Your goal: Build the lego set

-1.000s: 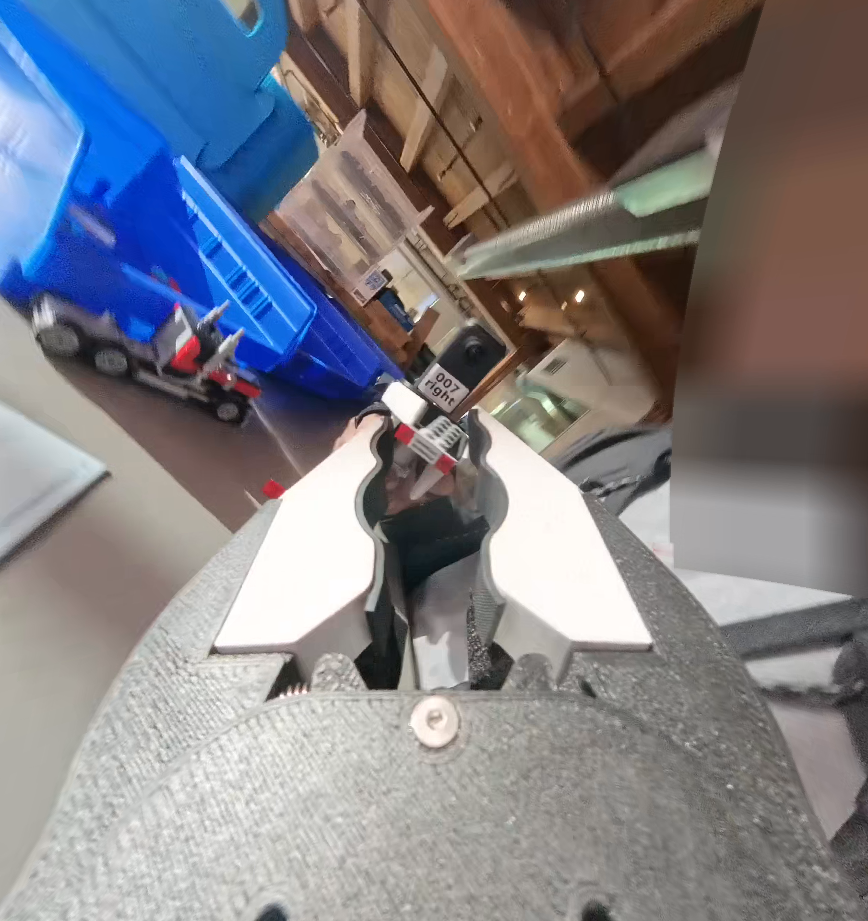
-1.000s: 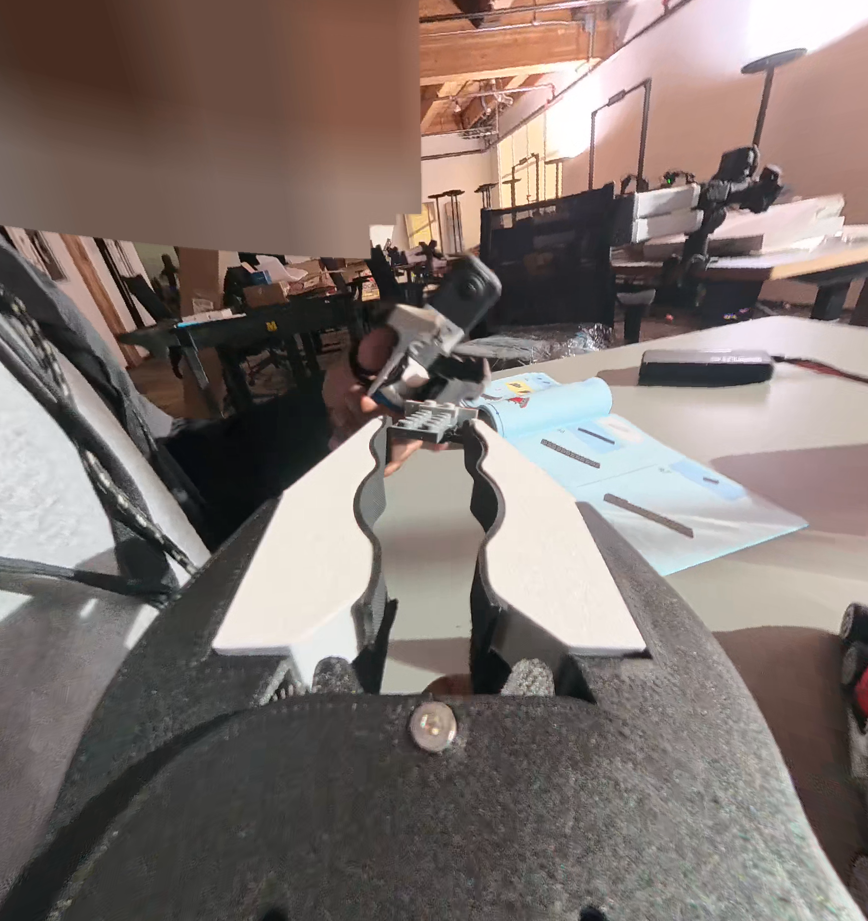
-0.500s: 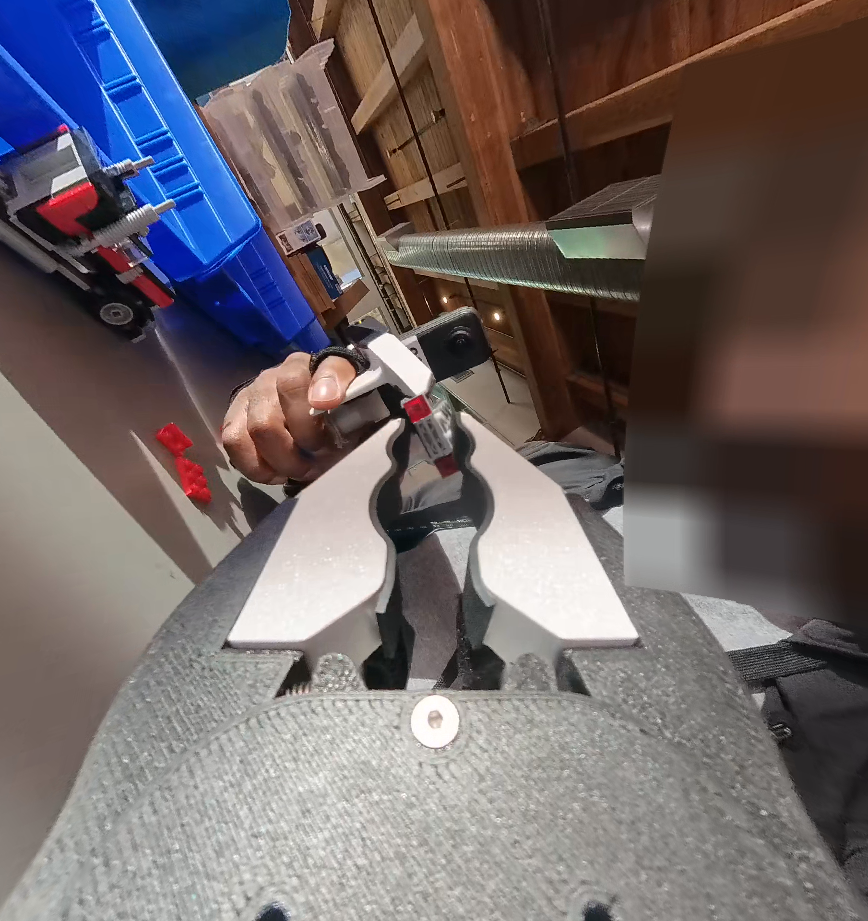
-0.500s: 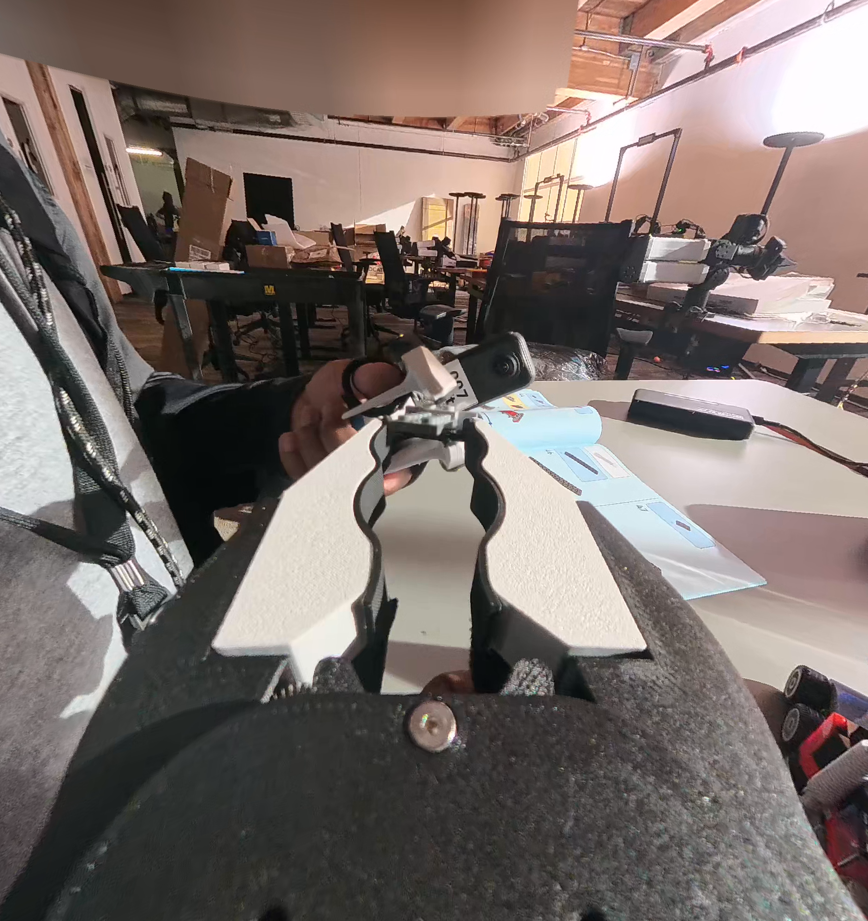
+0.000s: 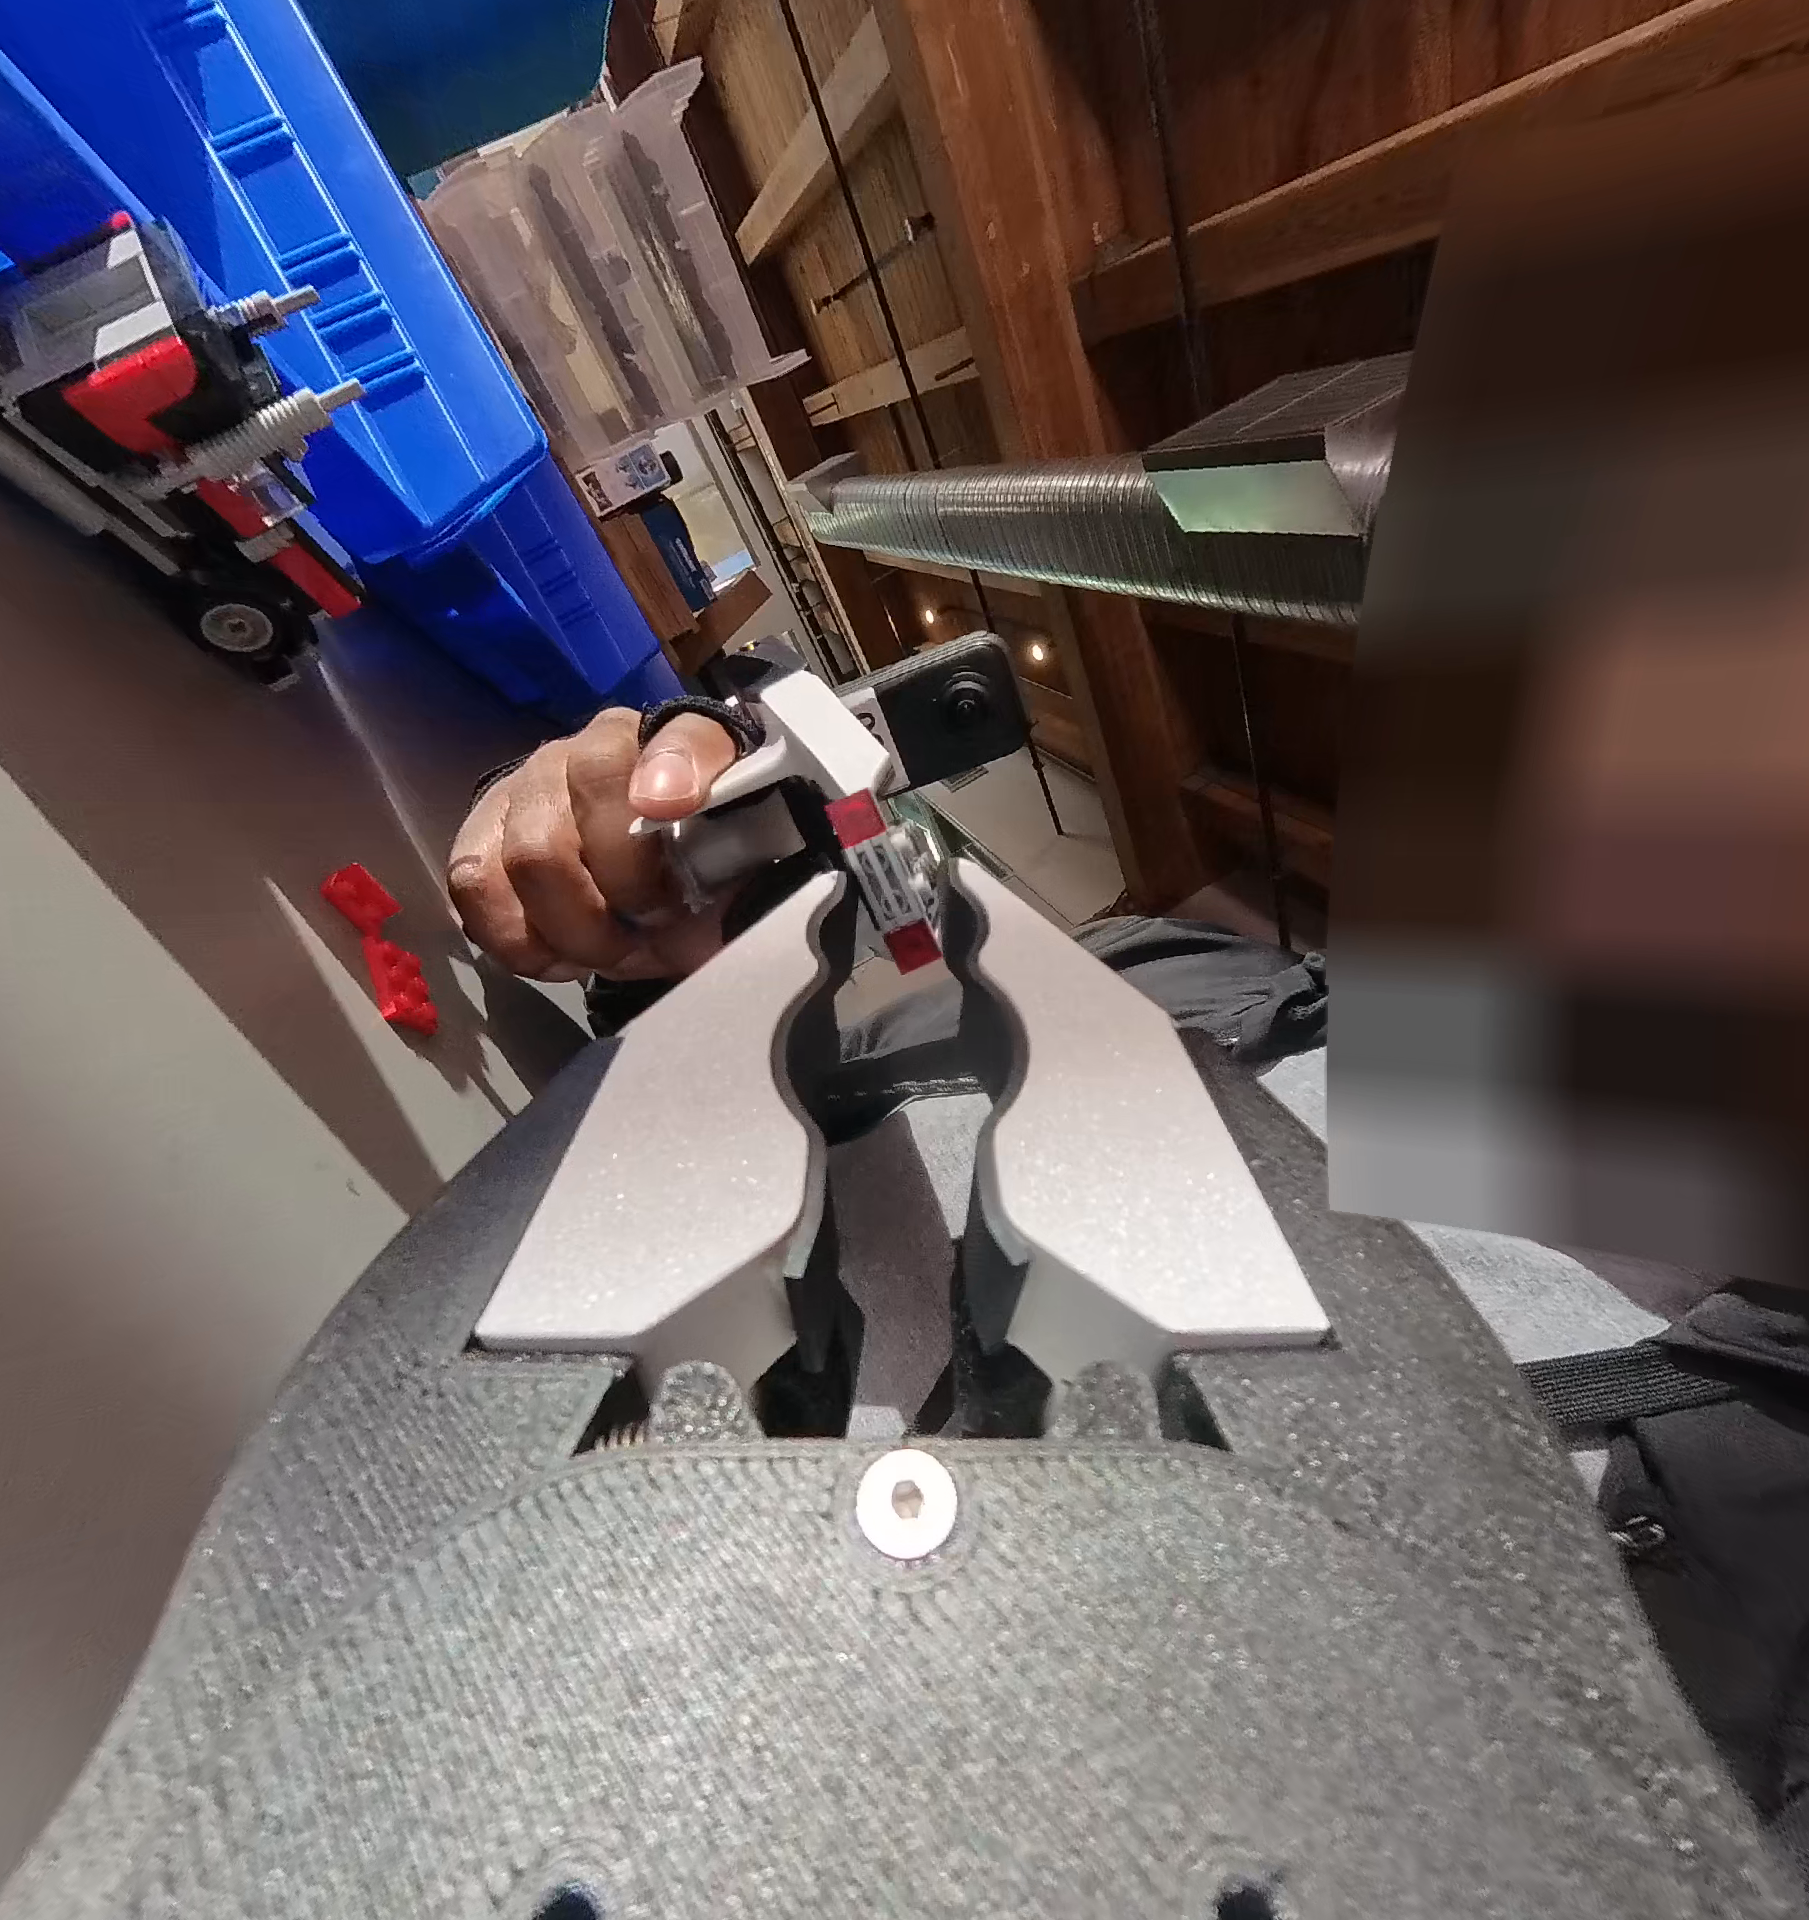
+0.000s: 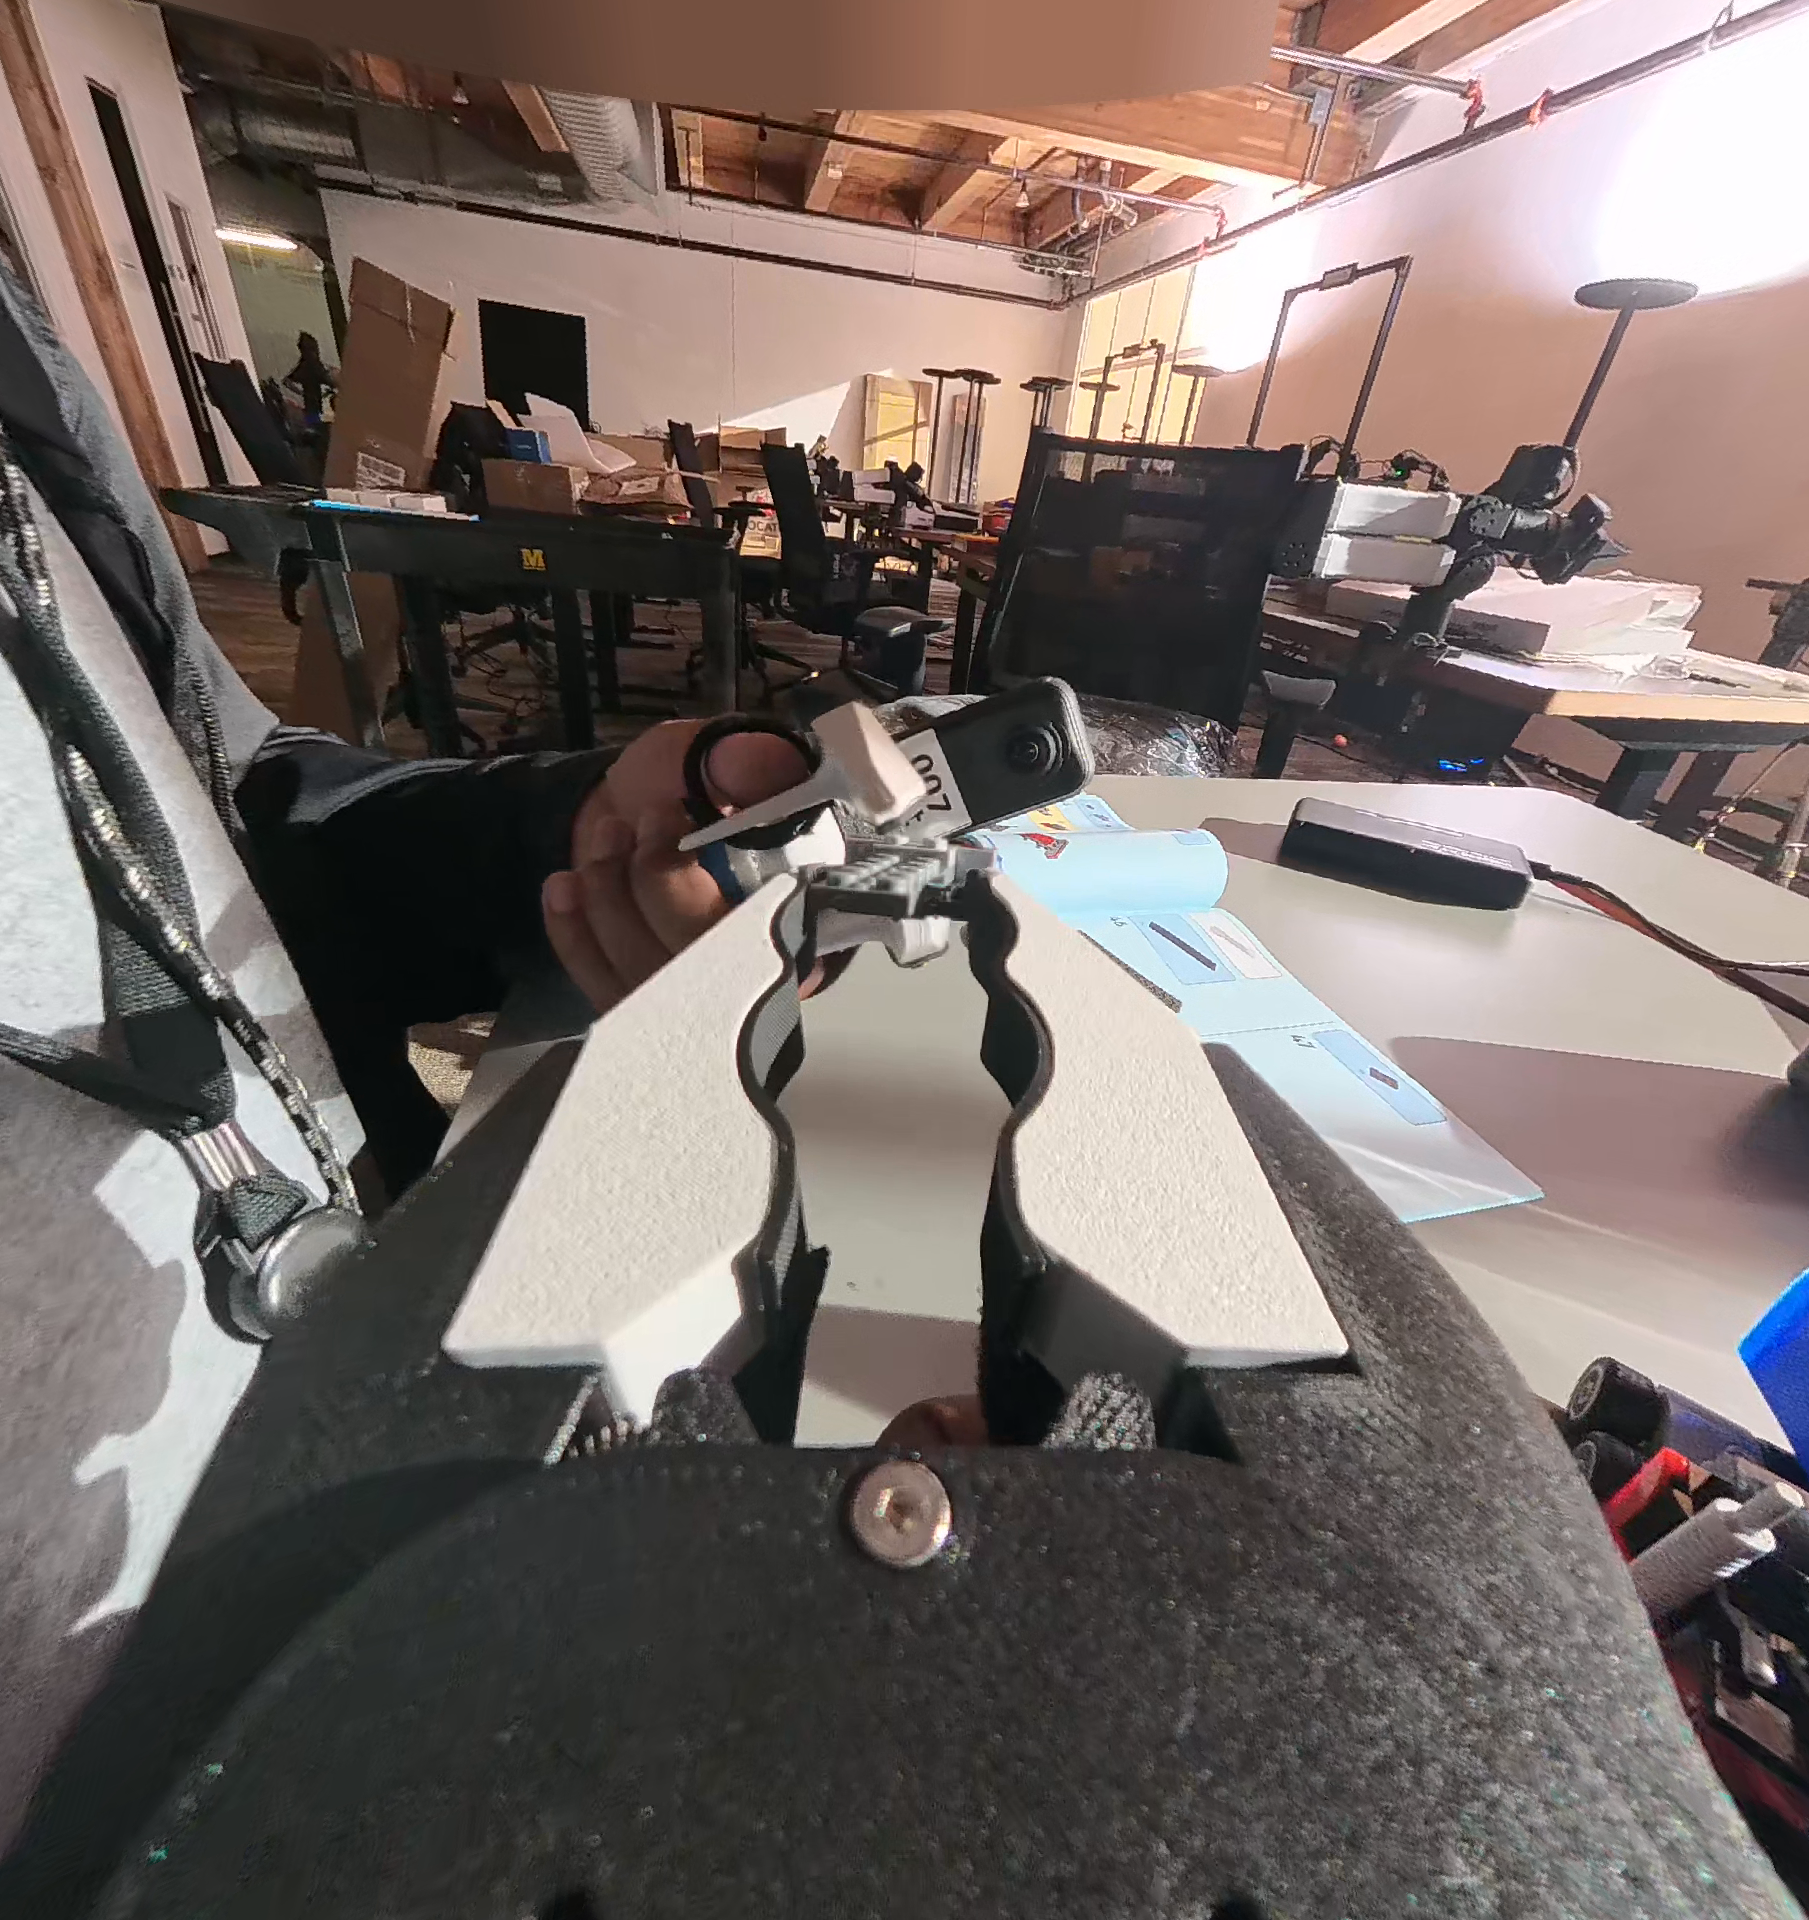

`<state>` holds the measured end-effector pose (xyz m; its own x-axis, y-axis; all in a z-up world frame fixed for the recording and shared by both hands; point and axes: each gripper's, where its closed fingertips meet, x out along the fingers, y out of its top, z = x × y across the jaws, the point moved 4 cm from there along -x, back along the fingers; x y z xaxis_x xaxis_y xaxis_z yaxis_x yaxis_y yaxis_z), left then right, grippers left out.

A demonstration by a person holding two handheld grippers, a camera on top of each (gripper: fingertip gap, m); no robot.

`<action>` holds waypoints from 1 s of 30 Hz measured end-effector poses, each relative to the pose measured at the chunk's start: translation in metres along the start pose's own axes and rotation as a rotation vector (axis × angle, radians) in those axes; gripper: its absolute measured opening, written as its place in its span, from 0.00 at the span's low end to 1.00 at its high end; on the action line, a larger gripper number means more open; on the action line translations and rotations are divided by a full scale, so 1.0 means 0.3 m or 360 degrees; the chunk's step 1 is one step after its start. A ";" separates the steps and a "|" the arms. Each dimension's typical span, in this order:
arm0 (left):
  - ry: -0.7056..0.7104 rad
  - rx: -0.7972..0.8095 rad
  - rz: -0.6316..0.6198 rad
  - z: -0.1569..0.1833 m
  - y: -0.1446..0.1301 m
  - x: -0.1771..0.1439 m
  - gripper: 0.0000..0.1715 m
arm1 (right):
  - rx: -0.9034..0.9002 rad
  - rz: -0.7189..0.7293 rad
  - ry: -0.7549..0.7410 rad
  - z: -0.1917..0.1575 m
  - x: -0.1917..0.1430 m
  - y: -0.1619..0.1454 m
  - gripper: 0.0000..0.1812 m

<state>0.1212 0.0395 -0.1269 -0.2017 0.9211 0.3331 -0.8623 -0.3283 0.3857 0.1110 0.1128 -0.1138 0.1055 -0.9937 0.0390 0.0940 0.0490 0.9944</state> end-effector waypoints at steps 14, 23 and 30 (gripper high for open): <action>0.0075 0.0010 0.0099 -0.019 0.022 -0.022 0.08 | 0.0007 -0.0267 -0.0053 0.020 -0.036 -0.047 0.25; 0.0425 0.0110 0.0255 -0.073 0.082 -0.091 0.08 | -0.0032 -0.1033 0.0028 0.059 -0.216 -0.225 0.20; 0.0461 0.0137 0.0214 -0.080 0.072 -0.082 0.08 | -0.0210 -0.1086 0.0146 0.067 -0.192 -0.254 0.19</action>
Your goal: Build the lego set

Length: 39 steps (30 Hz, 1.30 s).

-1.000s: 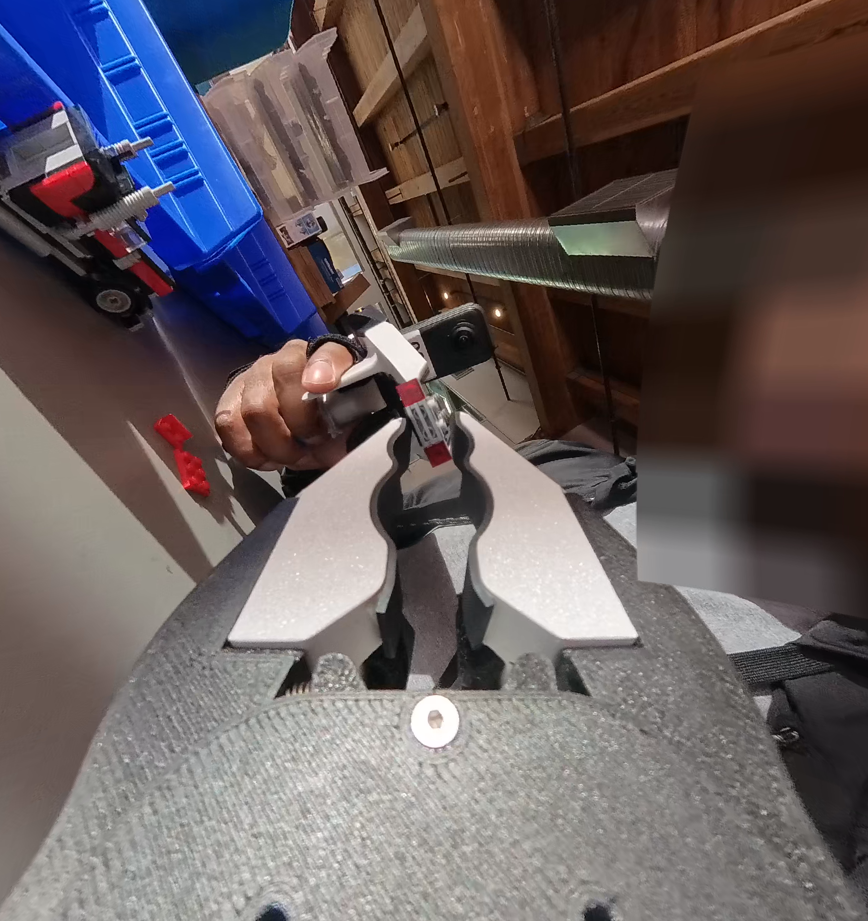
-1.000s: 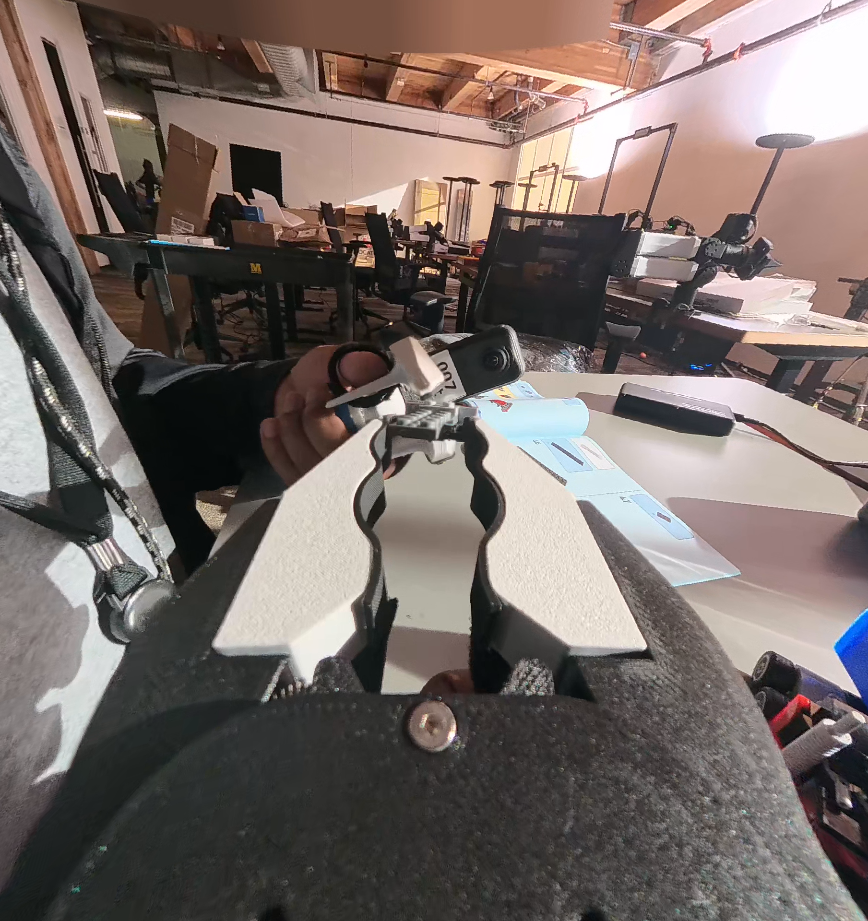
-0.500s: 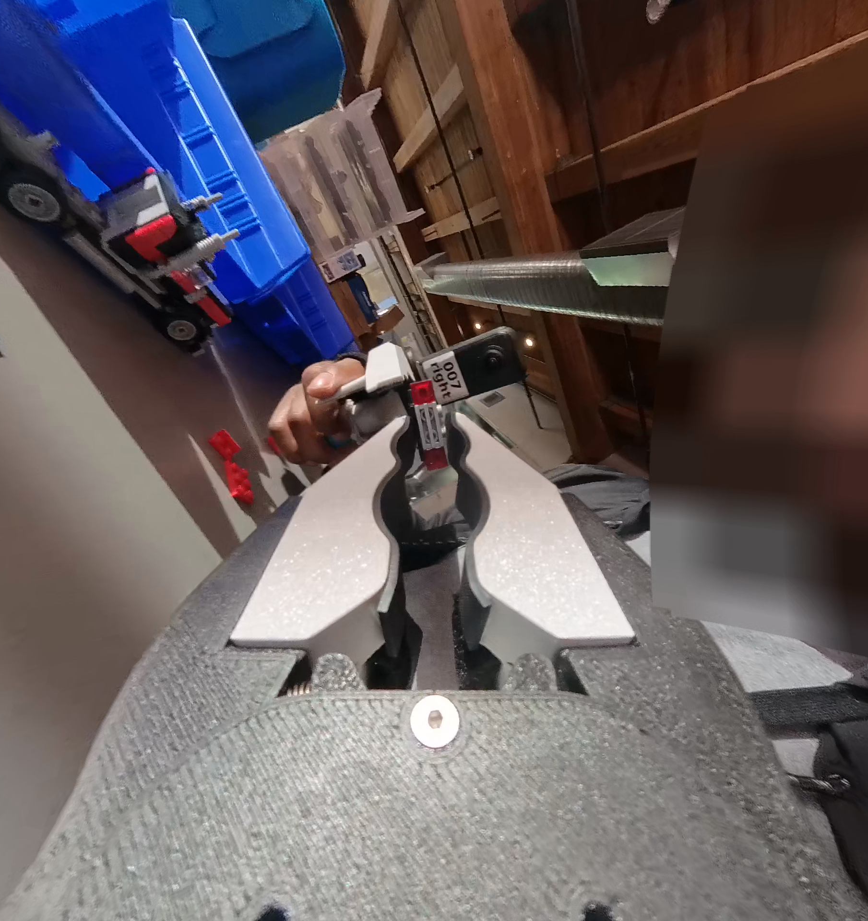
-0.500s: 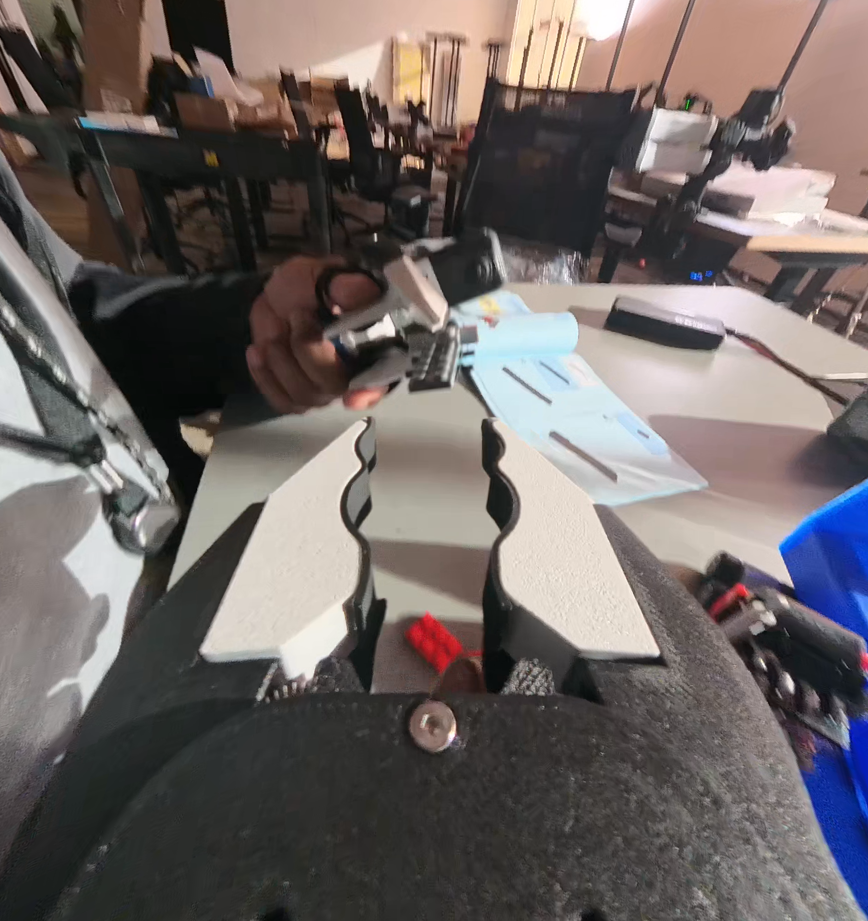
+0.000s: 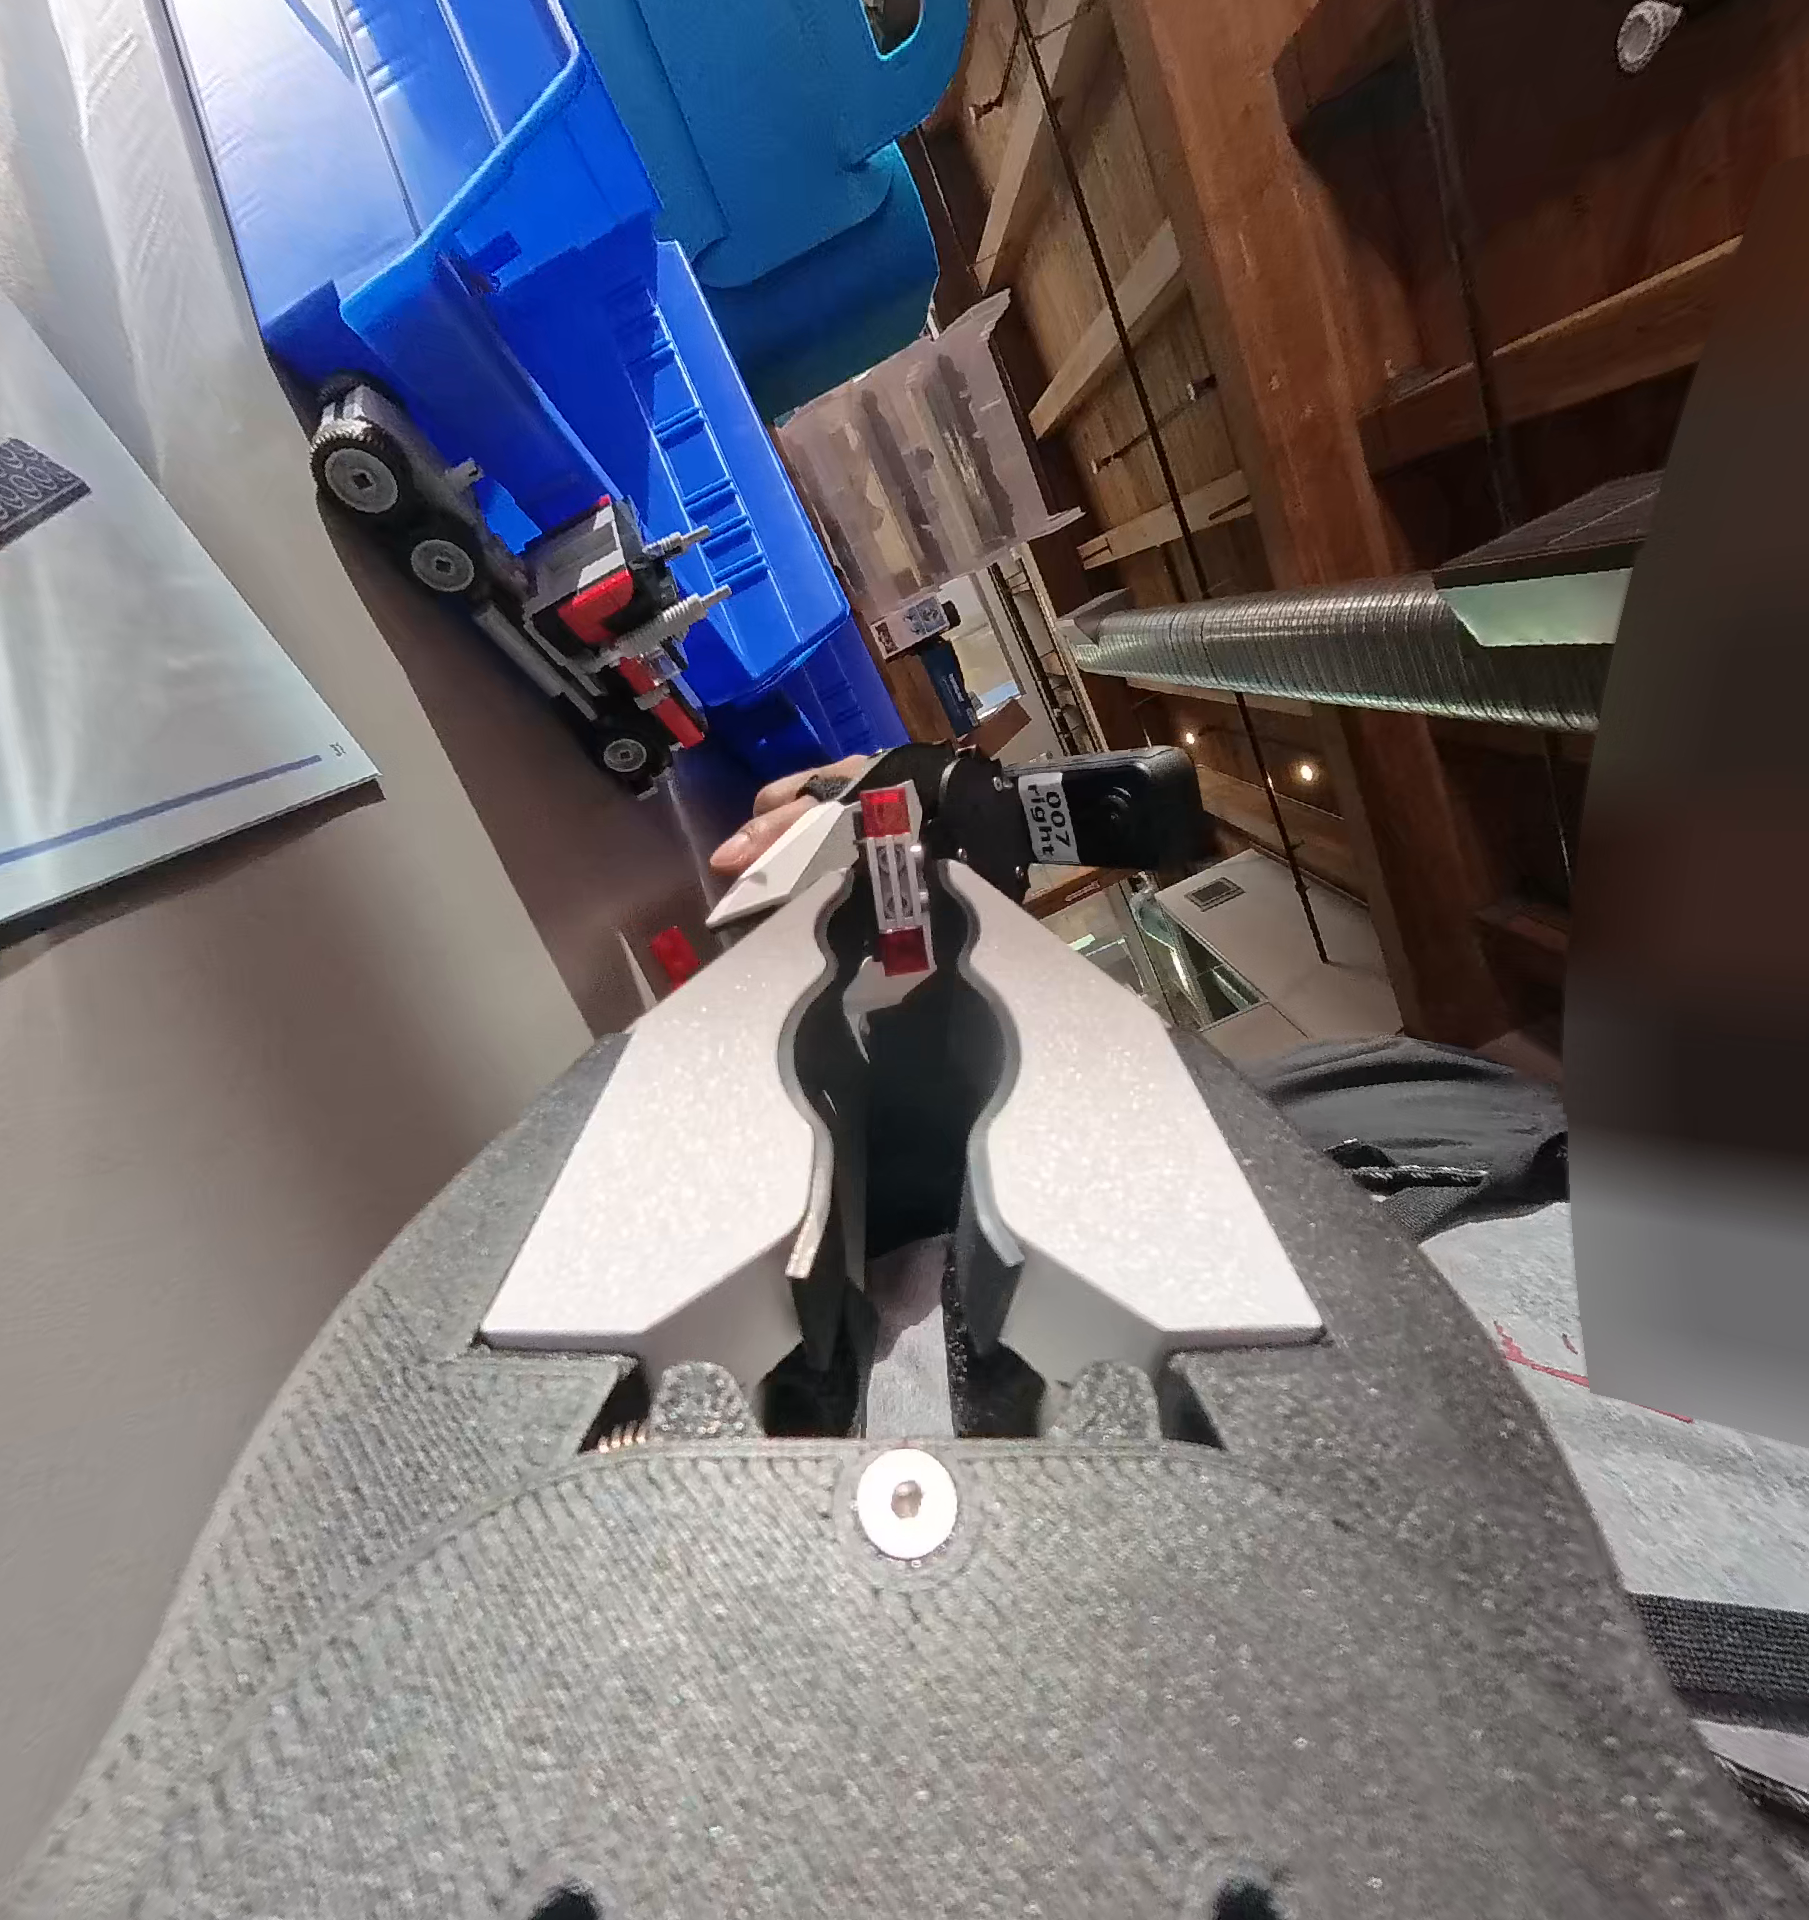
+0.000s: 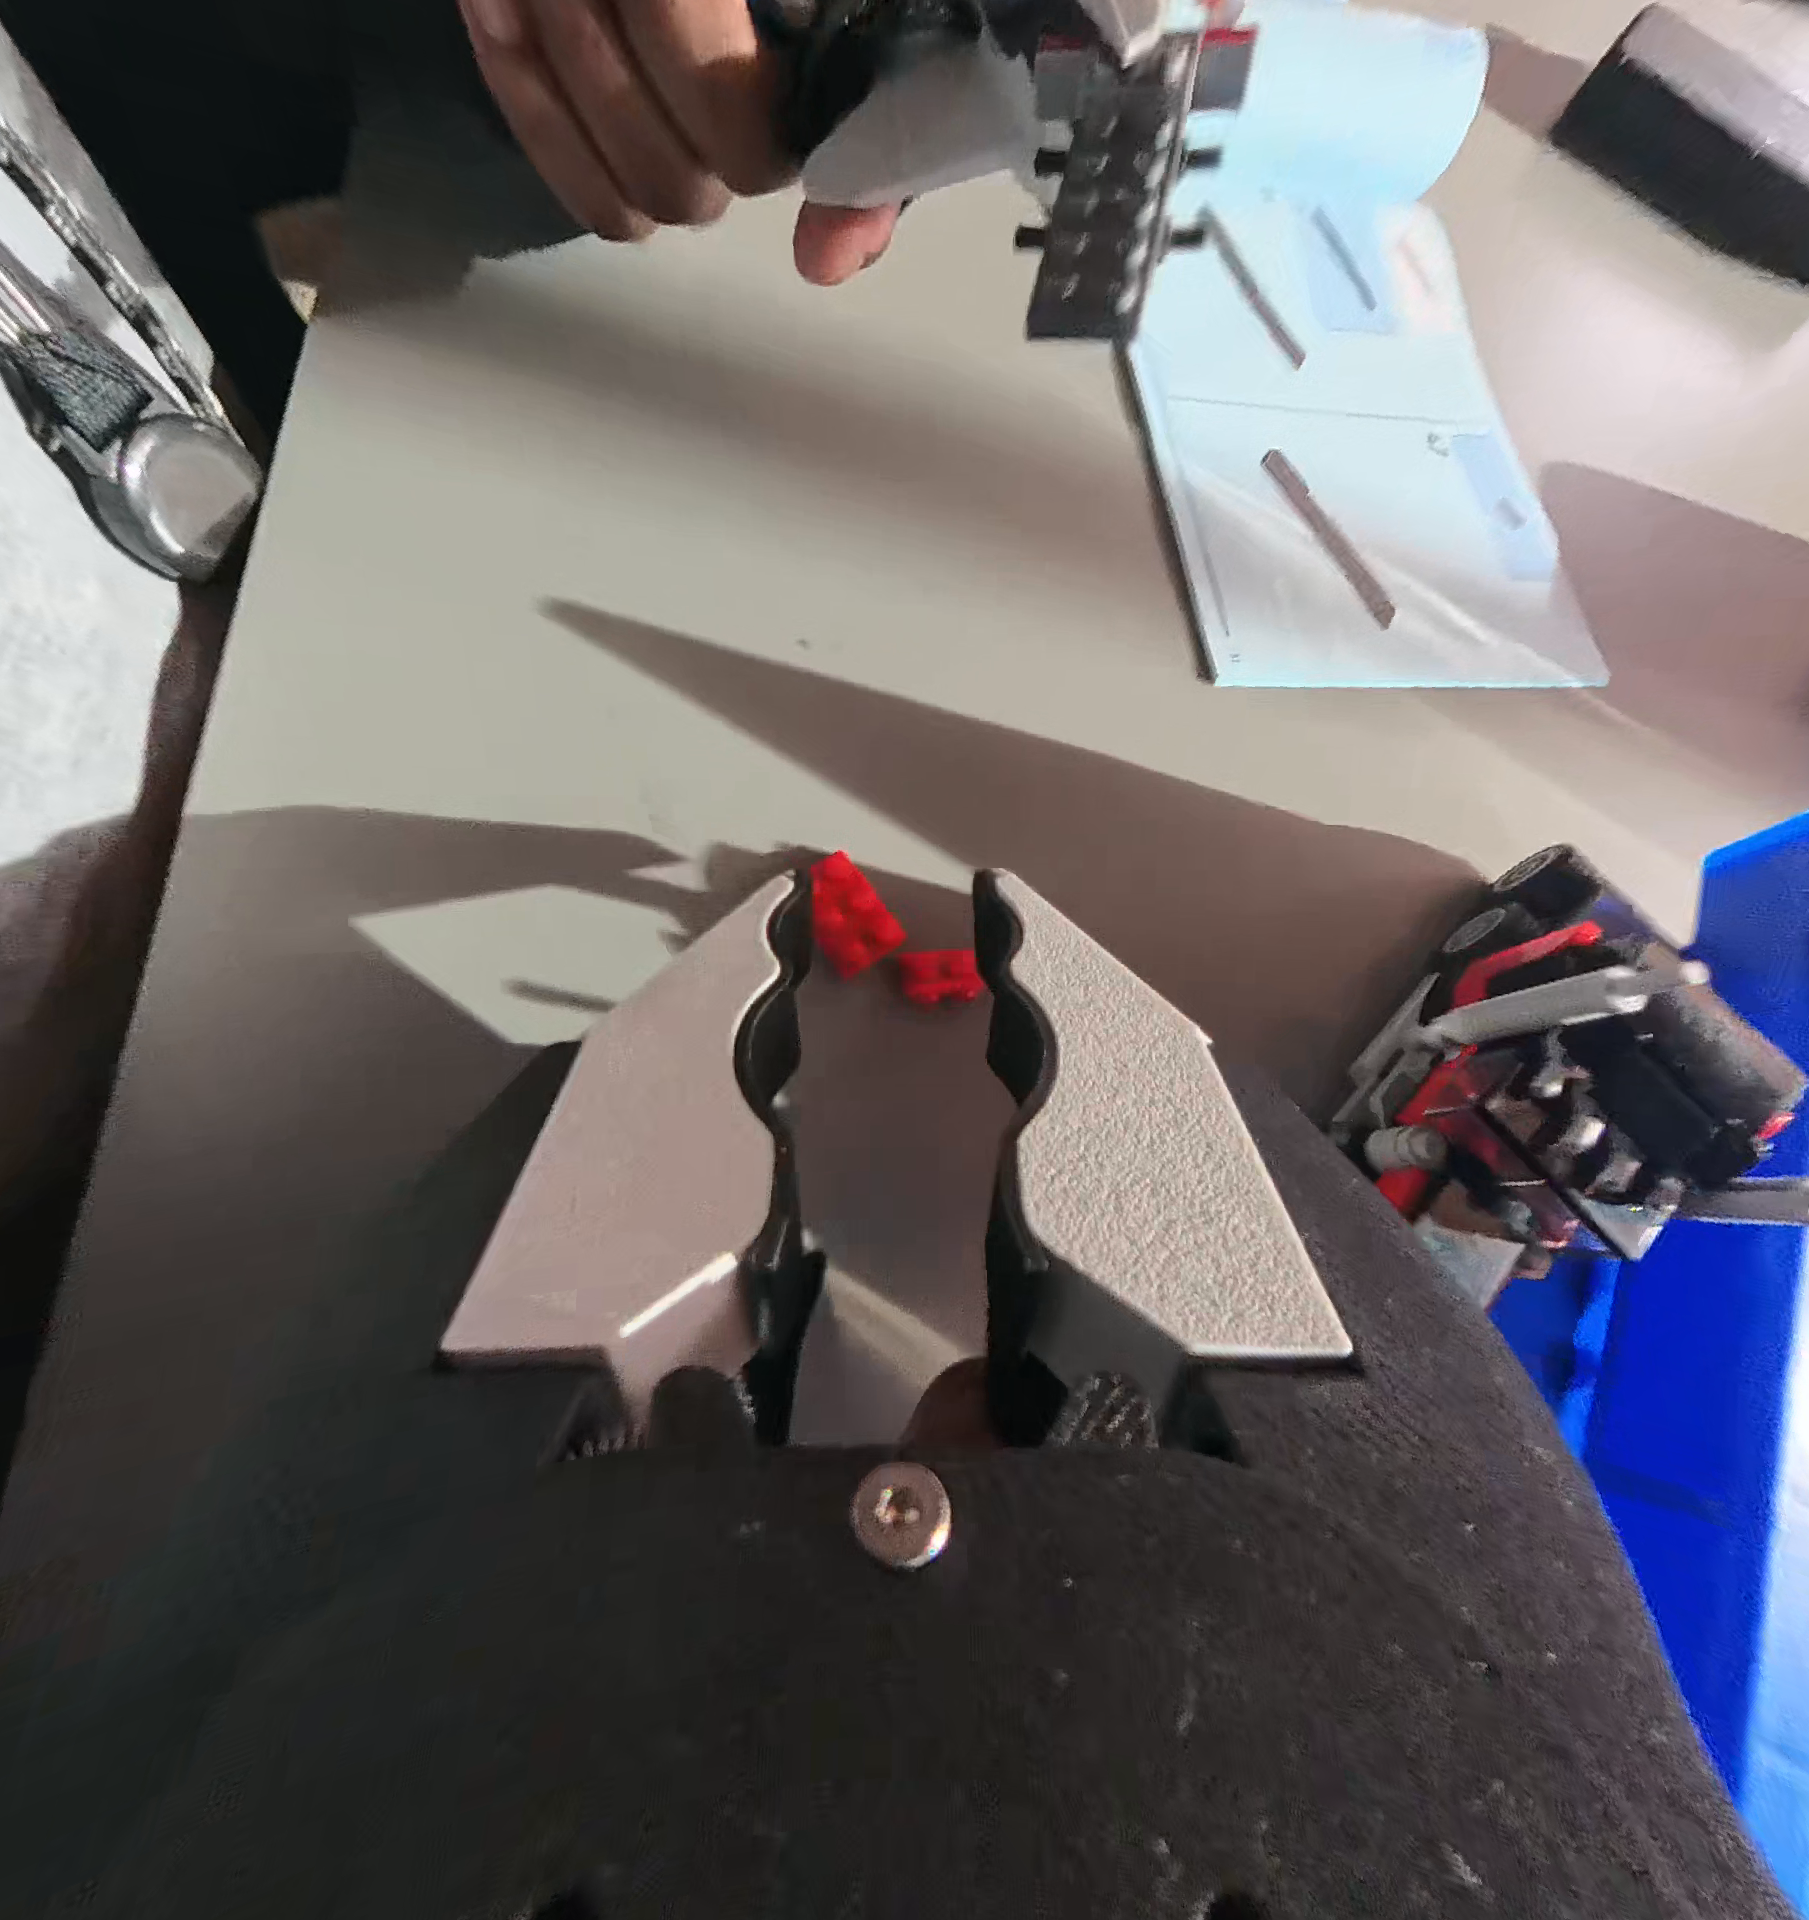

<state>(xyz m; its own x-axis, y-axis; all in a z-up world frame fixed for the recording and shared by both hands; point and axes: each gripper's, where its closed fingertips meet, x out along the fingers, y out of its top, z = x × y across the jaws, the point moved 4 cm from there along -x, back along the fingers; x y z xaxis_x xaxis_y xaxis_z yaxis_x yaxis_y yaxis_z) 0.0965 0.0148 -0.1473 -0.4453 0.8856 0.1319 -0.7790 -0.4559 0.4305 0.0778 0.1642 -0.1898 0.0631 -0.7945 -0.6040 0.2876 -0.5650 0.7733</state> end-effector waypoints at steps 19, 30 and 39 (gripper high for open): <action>-0.0018 -0.0007 -0.0005 -0.004 0.003 0.003 0.08 | 0.0629 -0.0098 -0.0548 -0.058 -0.458 -0.285 0.16; 0.0044 0.0037 -0.0002 -0.007 -0.002 0.008 0.08 | 0.0611 -0.0294 -0.0436 -0.067 -0.376 -0.341 0.11; 0.0094 0.0013 0.0092 -0.022 0.020 -0.009 0.08 | 0.0573 0.0019 -0.0289 0.030 -0.052 -0.035 0.11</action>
<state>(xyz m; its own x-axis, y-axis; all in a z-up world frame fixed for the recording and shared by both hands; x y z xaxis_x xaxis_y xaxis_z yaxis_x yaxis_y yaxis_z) 0.0903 0.0092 -0.1510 -0.5150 0.8509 0.1037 -0.7477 -0.5051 0.4311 0.0654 0.1806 -0.1867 -0.1147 -0.8098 -0.5753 -0.0671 -0.5715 0.8178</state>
